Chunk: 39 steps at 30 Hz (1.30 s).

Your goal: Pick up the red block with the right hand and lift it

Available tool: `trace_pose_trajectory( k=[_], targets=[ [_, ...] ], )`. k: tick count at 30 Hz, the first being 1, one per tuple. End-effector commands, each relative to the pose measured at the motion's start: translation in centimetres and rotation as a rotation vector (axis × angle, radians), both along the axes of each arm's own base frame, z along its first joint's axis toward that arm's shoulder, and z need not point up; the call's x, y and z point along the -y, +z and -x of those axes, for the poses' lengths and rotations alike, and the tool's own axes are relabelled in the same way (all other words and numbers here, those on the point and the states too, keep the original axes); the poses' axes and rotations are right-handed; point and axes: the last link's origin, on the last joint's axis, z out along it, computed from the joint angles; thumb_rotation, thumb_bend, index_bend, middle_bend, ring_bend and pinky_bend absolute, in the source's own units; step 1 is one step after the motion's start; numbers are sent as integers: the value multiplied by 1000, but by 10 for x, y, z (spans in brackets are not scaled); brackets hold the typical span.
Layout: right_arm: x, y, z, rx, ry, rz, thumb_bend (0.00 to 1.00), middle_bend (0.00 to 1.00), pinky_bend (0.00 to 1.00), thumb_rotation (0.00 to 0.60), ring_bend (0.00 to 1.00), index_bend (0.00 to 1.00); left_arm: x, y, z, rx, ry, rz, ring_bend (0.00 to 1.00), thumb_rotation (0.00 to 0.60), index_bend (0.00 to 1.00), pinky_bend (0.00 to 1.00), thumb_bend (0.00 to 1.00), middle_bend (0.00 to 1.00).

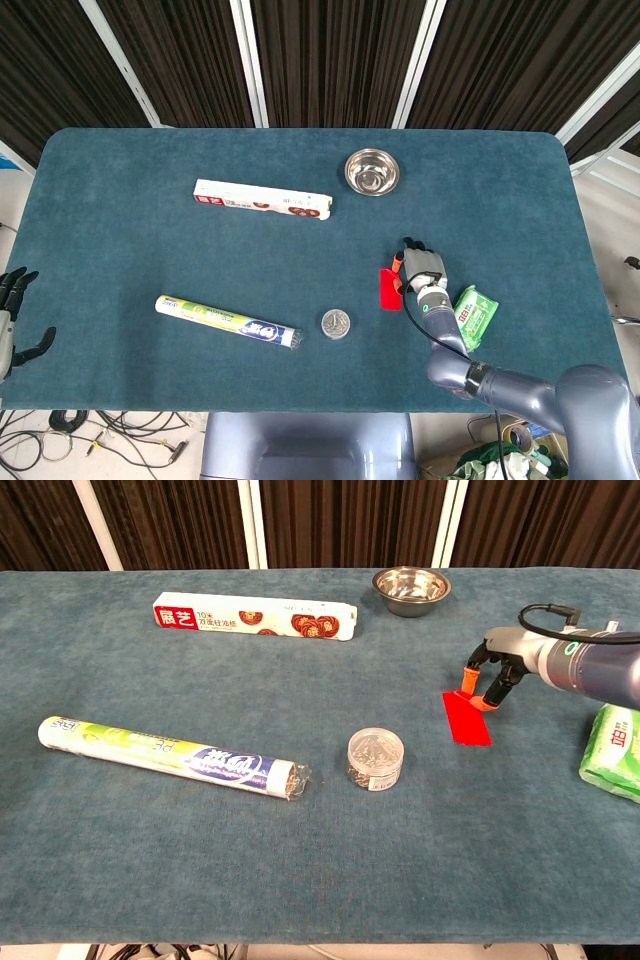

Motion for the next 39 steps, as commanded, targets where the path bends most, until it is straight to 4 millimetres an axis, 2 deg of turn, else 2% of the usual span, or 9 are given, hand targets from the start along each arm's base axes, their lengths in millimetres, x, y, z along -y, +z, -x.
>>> trace_pose_trajectory(
  k=[1, 13, 17, 21, 25, 33, 39],
  targets=[
    [0, -4, 0, 1, -6, -8, 350, 52, 142, 600, 64, 494, 0, 0, 0, 1, 2, -2, 40, 600, 136, 34, 307, 69],
    [1, -13, -2, 5, -6, -3, 349, 62, 142, 600, 64, 536, -1, 1, -1, 8, 9, -7, 40, 600, 139, 34, 308, 68],
    [1, -15, -2, 15, -10, -1, 354, 84, 142, 600, 76, 594, -1, 2, -1, 11, 11, -10, 40, 600, 139, 34, 308, 68],
    [2, -16, -3, 34, -15, 22, 429, 119, 142, 600, 108, 675, -1, 2, 0, 14, 14, -10, 43, 600, 140, 34, 308, 67],
    [2, -14, -2, 63, -29, 46, 480, 130, 142, 600, 124, 716, -2, 2, 0, 16, 16, -11, 46, 600, 140, 34, 307, 66],
    [-5, -4, -3, 87, -1, 47, 514, 130, 142, 600, 124, 728, -2, 3, 0, 16, 18, -14, 47, 600, 140, 34, 308, 63],
    [-22, 12, -7, 121, 31, 19, 519, 129, 142, 600, 124, 727, -1, 2, 0, 17, 18, -16, 47, 600, 140, 34, 308, 63]
  ],
)
